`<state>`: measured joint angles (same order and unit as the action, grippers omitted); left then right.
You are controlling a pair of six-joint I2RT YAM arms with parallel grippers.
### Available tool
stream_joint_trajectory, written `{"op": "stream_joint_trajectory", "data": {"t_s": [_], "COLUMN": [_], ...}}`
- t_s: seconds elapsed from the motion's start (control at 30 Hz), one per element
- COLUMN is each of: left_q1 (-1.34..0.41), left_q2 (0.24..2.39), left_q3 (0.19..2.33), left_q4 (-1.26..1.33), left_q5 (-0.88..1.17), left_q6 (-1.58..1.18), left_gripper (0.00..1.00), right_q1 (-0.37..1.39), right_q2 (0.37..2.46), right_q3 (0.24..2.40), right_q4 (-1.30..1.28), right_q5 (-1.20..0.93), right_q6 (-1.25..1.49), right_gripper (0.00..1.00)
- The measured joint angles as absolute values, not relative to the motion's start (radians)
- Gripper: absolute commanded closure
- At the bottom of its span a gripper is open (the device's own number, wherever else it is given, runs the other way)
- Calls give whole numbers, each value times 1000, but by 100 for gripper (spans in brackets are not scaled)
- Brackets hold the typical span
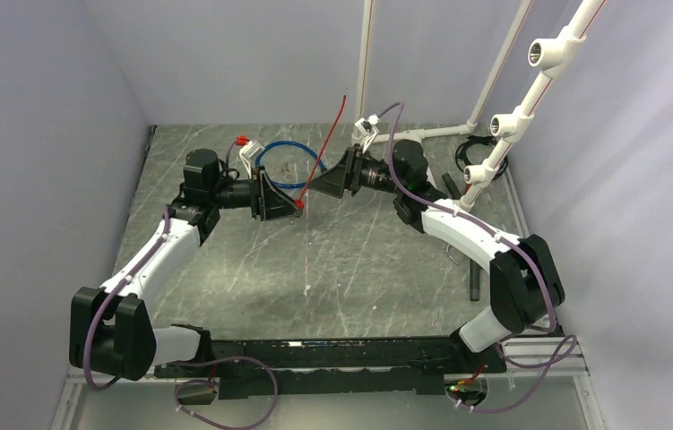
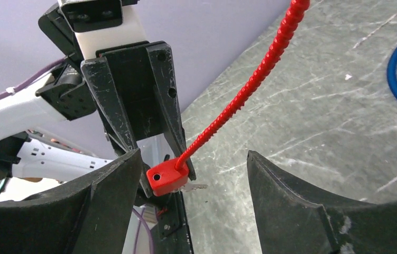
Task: Lock with the key
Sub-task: Pick up the lock from the center of the board.
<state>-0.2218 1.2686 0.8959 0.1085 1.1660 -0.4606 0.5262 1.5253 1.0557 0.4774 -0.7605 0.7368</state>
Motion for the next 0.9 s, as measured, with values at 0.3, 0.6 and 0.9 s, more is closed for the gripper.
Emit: {"op": "stream_joint_trajectory", "data": {"t_s": [0.3,0.6,0.9], "left_q1": [-233,-203,133], "left_q2": [1257,1221,1216], "left_q3": [896,944,1225], "left_q4": [154,-83,-636], "left_q5": [1164,1137,1111], "left_q6": [-477,-339,-1], "left_gripper": [100,1,1], "right_q1": [552,583,585], "right_q2": [1607,1598,1494], "right_q3": [1116,1198,1207], "right_q4": [519,354,-60], "right_q5": [-761,-723,-420], "right_q6": [810,682,298], "right_gripper": [65,100,100]}}
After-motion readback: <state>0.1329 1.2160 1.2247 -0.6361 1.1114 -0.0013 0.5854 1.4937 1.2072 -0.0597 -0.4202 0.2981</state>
